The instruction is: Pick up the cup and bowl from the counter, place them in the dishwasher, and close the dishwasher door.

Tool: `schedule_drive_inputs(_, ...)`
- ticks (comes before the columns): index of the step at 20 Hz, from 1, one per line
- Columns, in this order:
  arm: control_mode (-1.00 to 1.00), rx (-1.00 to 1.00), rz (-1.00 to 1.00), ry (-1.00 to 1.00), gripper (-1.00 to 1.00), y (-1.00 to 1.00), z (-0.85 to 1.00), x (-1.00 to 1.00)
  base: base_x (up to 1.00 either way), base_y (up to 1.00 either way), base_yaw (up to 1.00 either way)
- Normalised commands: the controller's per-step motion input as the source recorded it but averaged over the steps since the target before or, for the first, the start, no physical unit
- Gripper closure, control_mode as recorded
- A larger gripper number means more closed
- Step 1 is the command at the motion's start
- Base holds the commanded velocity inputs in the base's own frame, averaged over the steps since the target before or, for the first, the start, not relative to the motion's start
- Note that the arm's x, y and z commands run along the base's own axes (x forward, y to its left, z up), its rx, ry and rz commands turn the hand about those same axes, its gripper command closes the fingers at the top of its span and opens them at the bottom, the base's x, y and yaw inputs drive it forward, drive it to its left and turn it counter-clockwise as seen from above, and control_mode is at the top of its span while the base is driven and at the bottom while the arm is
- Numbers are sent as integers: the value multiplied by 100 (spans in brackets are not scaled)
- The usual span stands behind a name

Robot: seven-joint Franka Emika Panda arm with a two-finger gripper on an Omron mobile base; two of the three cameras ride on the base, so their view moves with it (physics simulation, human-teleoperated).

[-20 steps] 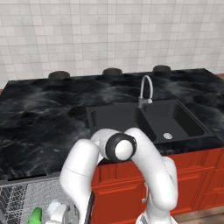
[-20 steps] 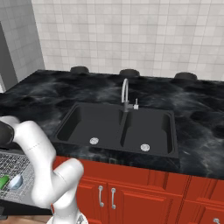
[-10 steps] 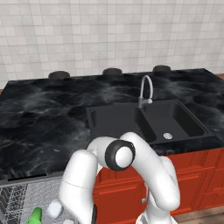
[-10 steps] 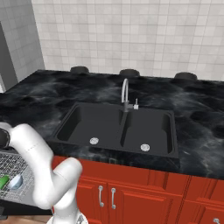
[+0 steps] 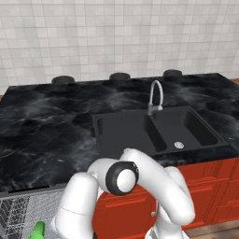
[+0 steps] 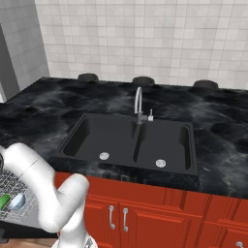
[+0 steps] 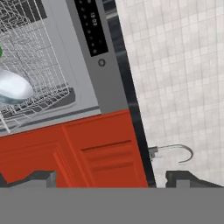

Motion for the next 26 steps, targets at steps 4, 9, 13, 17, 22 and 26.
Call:
schedule_drive_inputs(4,-100,0,0,-7,-100,35,-24,-28,0,0,0)
schedule_drive_inputs(9,-100,0,0,-6,-100,28,-42,-26,0,0,0)
schedule_drive_inputs(13,-100,0,0,-6,-100,22,-48,-26,0,0,0)
schedule_drive_inputs(17,-100,0,0,-7,-100,16,-50,-20,0,0,0)
schedule_drive_inputs(22,-100,0,0,-8,-100,12,-54,-2,0,0,0)
schedule_drive_inputs(26,-100,0,0,-5,-100,14,-66,0,0,0,0)
